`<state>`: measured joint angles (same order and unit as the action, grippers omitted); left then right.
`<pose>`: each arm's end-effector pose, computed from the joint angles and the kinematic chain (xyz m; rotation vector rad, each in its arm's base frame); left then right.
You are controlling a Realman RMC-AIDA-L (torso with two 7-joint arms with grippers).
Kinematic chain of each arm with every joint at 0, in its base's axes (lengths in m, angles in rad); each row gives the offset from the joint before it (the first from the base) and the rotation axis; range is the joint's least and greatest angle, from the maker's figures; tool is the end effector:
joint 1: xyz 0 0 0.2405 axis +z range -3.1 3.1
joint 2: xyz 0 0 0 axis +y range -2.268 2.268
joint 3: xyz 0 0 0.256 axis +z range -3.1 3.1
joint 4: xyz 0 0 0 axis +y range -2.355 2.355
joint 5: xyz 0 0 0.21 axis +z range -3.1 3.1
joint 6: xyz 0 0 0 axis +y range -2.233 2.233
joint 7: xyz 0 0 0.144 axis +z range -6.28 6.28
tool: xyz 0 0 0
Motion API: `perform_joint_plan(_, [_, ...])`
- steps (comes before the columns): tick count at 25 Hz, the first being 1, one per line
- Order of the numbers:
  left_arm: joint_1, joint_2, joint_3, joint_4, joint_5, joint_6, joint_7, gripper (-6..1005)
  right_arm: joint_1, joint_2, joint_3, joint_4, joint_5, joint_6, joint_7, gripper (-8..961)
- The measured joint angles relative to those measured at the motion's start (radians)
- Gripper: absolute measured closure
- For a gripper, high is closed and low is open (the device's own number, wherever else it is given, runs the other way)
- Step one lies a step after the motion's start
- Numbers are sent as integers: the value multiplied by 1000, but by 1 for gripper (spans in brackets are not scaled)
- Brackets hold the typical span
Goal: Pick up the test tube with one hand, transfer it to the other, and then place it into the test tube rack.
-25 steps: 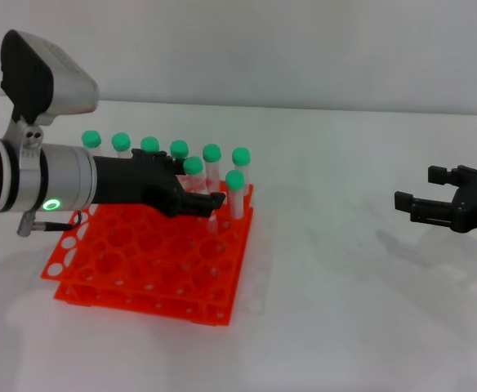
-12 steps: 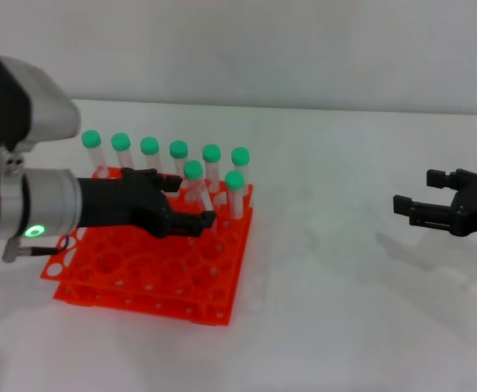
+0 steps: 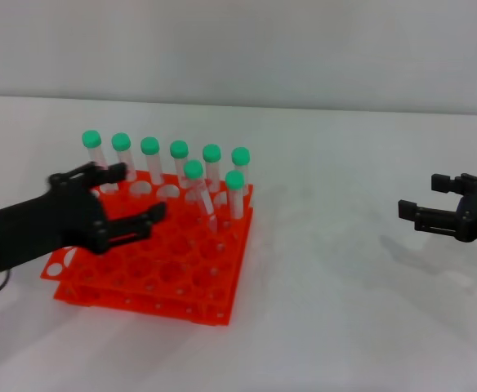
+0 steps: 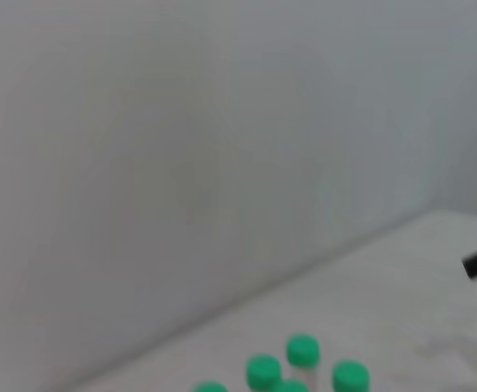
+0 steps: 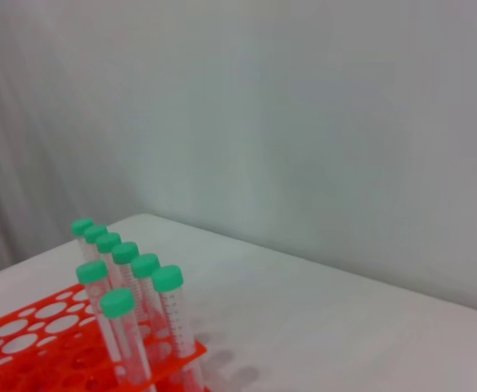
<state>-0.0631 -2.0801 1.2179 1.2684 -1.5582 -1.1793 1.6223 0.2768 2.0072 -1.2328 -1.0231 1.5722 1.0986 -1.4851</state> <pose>-0.2571 0.2997 0.0436 -2.3952 -0.4875 -0.5950 0.2584 0.3484 0.0328 -2.4093 0.7022 0.6124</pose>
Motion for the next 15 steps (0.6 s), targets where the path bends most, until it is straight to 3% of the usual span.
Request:
perform_joint_plan(4, [102,0,-3,-108,-302,-15,308,118,-15,-1,18,11,16,2,-58,96])
perform_joint_plan(7, [122,0,-23,-265,-513,-91,496,118,-28,-2,55,52,73,23,-139,96])
perform_joint_plan(11, [83,2,-134,-524,-639,-273,641,118,-27,-3,172,222,225,160,-348,96])
perform_joint_plan(15, [5,3,-277,-797,-669,-441,763,118,-16,-4,398,490,333,389,-633,96])
